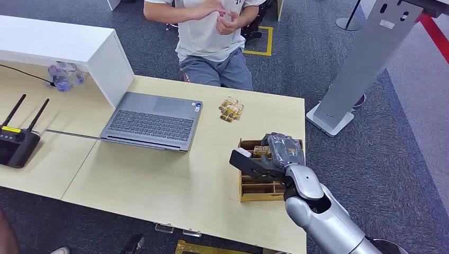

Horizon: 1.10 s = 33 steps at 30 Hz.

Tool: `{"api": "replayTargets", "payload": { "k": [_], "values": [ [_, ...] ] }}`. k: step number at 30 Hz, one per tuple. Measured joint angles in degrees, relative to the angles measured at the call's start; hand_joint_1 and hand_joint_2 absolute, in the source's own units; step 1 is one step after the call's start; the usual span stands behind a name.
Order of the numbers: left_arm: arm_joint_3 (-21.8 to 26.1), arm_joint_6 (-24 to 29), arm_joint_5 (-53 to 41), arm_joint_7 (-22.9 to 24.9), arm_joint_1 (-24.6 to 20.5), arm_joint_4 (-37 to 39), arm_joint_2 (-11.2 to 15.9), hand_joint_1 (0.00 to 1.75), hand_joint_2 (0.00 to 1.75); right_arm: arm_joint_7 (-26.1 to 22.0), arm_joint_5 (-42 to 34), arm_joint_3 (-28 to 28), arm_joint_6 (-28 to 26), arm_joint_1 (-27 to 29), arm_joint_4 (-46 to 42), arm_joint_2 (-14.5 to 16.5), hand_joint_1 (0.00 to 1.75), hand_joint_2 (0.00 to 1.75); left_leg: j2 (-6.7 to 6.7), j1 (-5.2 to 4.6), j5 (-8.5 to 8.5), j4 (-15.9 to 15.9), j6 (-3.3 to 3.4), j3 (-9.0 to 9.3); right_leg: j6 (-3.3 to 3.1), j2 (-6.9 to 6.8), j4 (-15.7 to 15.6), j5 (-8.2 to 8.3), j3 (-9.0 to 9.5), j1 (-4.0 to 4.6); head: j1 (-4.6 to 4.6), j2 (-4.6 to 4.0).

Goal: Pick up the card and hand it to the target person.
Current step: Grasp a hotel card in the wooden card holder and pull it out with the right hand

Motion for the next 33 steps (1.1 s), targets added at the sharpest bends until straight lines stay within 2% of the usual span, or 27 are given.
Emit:
{"api": "replayTargets", "payload": {
  "k": [12,25,33],
  "values": [
    [0.0,0.0,-0.1,0.0,0.0,0.0,0.0,0.00,0.00,0.0,-0.2,0.0,0.0,0.0,0.2,0.0,0.76,1.75,0.00,0.00,0.00,0.0,0.00,0.00,0.00,0.00,0.0,0.00,0.00,0.00,0.01,0.00],
    [0.0,0.0,-0.3,0.0,0.0,0.0,0.0,0.00,0.00,-0.7,-1.0,0.0,0.0,0.0,1.3,0.0,0.89,1.75,0.00,0.00,0.00,0.0,0.00,0.00,0.00,0.00,0.0,0.00,0.00,0.00,0.01,0.00],
    [0.0,-0.4,-0.6,-0.4,0.0,0.0,0.0,0.00,0.00,-0.9,-1.2,0.0,-0.4,0.0,2.0,-0.1,0.90,1.75,0.00,0.00,0.00,0.0,0.00,0.00,0.00,0.00,0.0,0.00,0.00,0.00,0.01,0.00]
  ]
}}
